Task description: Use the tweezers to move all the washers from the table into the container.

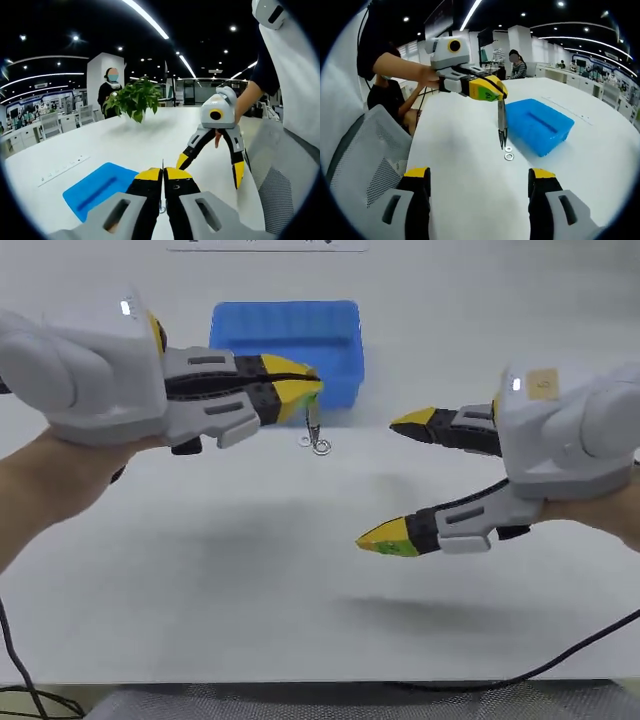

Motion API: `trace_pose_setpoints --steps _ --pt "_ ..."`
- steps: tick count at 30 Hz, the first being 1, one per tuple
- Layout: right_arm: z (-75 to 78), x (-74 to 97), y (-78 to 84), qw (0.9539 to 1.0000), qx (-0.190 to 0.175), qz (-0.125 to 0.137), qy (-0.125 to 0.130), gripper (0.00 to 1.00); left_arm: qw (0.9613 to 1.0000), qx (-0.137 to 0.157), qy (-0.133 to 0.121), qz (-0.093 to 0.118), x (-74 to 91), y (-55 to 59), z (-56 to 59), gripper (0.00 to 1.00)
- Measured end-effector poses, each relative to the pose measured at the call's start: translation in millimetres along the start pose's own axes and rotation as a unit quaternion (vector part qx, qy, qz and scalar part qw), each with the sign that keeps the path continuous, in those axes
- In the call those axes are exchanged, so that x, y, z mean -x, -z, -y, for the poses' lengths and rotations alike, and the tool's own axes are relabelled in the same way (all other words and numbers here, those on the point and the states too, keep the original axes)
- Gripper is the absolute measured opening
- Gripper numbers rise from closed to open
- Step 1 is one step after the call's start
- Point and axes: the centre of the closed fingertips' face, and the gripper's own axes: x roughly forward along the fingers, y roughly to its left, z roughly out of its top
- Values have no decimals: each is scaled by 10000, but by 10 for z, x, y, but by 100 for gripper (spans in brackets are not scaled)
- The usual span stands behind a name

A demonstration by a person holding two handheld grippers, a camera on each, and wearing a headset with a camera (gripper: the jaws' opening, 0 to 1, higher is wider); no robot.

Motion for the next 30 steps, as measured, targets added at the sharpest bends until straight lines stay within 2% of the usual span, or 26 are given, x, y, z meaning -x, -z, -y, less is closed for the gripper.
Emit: trace_pose_setpoints --steps 4,8,12,23,25,26,30 --pt "-6 -15 17 9999 -111 46 39 86 10000 13 54 40 -34 2 -15 5" --pt "-47 -8 -25 9994 -293 183 -67 86 9999 35 116 39 -95 40 0 5" --pt "-11 14 -14 9984 -495 268 -48 86 9999 72 135 20 -130 78 10 5" --pt "-43 -11 15 9982 -555 228 -91 83 9998 126 119 -58 -131 193 -24 5" --pt "-43 -24 5 9982 -550 229 -83 83 9997 96 149 -149 -135 240 -8 5" --pt "-44 -30 -5 9982 -552 238 -86 83 9997 160 165 -68 -158 210 -3 5" --pt "-54 -62 -64 9979 -559 299 -122 83 9996 164 168 -148 -179 213 10 5"
